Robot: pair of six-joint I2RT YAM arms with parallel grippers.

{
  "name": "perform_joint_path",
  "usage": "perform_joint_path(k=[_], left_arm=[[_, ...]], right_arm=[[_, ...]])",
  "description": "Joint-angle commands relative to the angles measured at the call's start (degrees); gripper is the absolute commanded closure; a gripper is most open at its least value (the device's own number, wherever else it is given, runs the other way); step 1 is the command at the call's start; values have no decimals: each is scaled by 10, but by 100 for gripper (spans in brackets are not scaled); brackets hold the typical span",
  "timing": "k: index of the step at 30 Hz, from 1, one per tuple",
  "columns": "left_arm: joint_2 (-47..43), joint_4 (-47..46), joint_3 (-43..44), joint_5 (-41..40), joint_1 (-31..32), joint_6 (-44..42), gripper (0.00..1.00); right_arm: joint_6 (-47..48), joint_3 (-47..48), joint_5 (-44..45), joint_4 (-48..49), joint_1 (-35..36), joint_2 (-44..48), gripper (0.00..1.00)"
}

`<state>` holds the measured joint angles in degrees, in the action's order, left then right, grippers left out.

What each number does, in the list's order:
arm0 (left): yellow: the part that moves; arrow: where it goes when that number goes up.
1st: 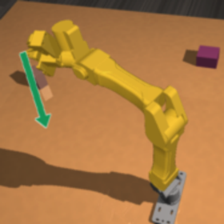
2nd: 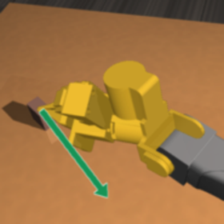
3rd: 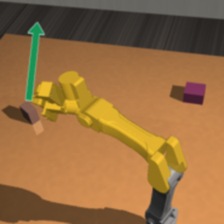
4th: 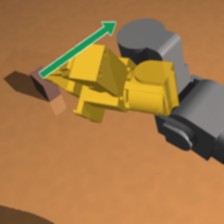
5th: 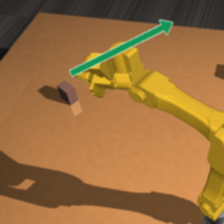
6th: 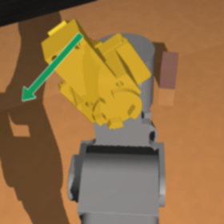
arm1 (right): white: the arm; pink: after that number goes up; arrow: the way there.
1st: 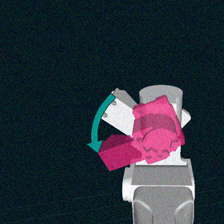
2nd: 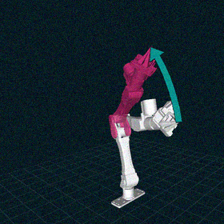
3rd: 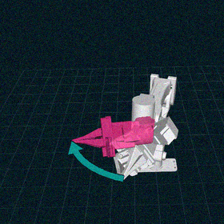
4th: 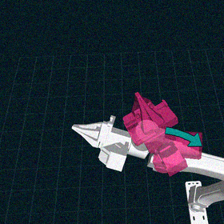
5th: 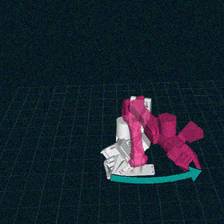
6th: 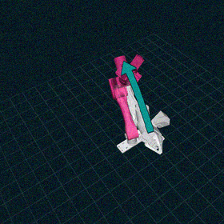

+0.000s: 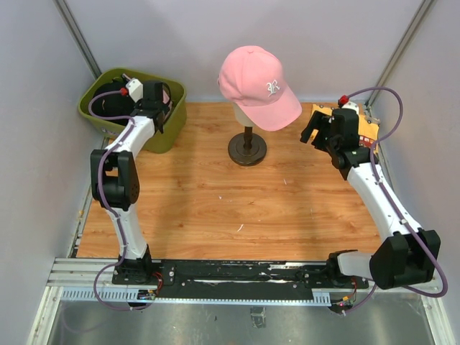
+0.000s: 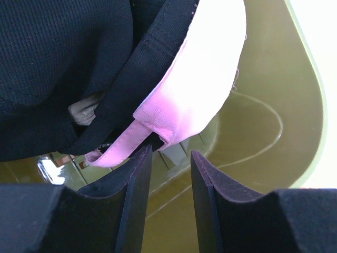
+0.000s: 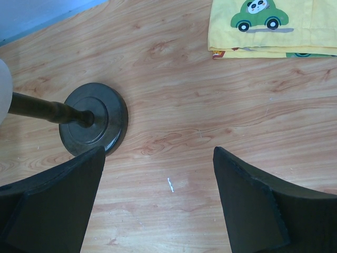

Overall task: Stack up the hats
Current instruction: Pick up the hat from the bin.

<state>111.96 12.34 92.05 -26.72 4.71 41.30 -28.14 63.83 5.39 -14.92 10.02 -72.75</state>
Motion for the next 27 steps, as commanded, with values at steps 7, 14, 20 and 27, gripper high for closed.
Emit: perform_joint_path(k=[7,14,20,27], left_arm=[[32,-13,32,-36,6,-3,60],[46,-29,46,-66,10,-31,61],[46,-56,38,-79,11,-57,85],[33,-65,29,-79,11,-63,100]], right_arm=[[16,27,-4,16,5,-14,15],[19,31,-3,17,5,-23,15],[18,32,-7,19,5,-27,15],[19,33,-10,19,5,-23,16]])
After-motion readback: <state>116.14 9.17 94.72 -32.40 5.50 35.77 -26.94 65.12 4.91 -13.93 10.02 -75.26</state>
